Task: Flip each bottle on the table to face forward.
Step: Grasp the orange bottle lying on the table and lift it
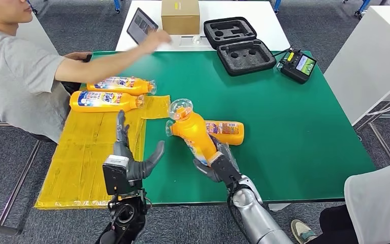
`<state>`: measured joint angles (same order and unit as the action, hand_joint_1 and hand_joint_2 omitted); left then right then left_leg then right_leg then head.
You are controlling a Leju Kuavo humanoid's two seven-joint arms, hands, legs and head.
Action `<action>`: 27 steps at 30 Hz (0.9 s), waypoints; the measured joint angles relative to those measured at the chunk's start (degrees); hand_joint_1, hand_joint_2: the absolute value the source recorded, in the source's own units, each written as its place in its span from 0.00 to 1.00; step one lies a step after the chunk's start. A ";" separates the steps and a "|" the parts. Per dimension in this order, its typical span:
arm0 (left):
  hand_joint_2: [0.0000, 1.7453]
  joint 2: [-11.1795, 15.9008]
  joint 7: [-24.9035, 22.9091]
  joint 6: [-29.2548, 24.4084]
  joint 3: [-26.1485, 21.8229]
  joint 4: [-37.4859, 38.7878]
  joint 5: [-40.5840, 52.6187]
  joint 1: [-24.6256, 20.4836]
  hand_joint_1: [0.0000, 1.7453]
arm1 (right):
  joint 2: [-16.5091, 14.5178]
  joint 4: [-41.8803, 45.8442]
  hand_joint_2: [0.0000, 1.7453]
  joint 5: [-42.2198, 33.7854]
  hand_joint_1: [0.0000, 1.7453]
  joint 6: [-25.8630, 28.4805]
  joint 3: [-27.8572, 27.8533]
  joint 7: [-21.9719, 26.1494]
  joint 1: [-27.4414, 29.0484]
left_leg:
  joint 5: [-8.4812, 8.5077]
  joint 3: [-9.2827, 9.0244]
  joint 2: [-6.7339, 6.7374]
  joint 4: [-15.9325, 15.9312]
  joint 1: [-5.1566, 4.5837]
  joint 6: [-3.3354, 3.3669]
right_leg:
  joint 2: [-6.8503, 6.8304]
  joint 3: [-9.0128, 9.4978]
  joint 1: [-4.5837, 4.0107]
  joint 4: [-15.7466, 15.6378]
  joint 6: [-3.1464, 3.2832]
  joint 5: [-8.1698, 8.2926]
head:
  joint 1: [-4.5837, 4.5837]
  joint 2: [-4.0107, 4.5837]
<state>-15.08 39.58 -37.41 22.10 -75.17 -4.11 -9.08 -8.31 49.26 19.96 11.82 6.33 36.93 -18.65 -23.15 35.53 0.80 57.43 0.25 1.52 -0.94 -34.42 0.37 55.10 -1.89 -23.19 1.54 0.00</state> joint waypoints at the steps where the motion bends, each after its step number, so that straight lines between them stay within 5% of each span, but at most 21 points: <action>1: 1.00 -0.25 0.14 0.47 0.20 1.17 -0.81 -0.15 0.00 | -0.03 0.67 1.00 -0.33 1.00 0.31 0.94 0.01 0.15 | 0.00 0.00 0.01 0.00 0.00 0.00 | 0.01 -0.01 0.00 0.00 0.00 0.00 | 0.01 0.00; 15: 1.00 -2.05 0.46 5.36 3.33 13.30 -6.16 -2.78 0.00 | -2.50 -1.45 1.00 1.28 1.00 8.23 8.60 1.18 -4.56 | 0.02 0.04 0.01 0.00 0.00 0.00 | 0.01 -0.03 -0.01 0.00 0.00 0.01 | 0.00 0.00; 27: 1.00 -2.19 0.53 6.96 4.84 14.16 -5.28 -3.22 0.00 | -4.09 -8.95 1.00 0.44 1.00 10.42 11.60 1.18 -8.23 | 0.02 0.08 -0.01 0.00 -0.01 0.01 | -0.02 -0.04 0.01 0.00 -0.01 0.01 | -0.01 0.00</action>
<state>-17.27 40.11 -30.45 26.94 -61.01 -9.40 -12.30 -12.39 40.31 20.40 22.25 17.93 38.11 -26.88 -23.13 35.60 0.79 57.44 0.24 1.52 -0.96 -34.46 0.38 55.11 -1.89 -23.18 1.53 0.00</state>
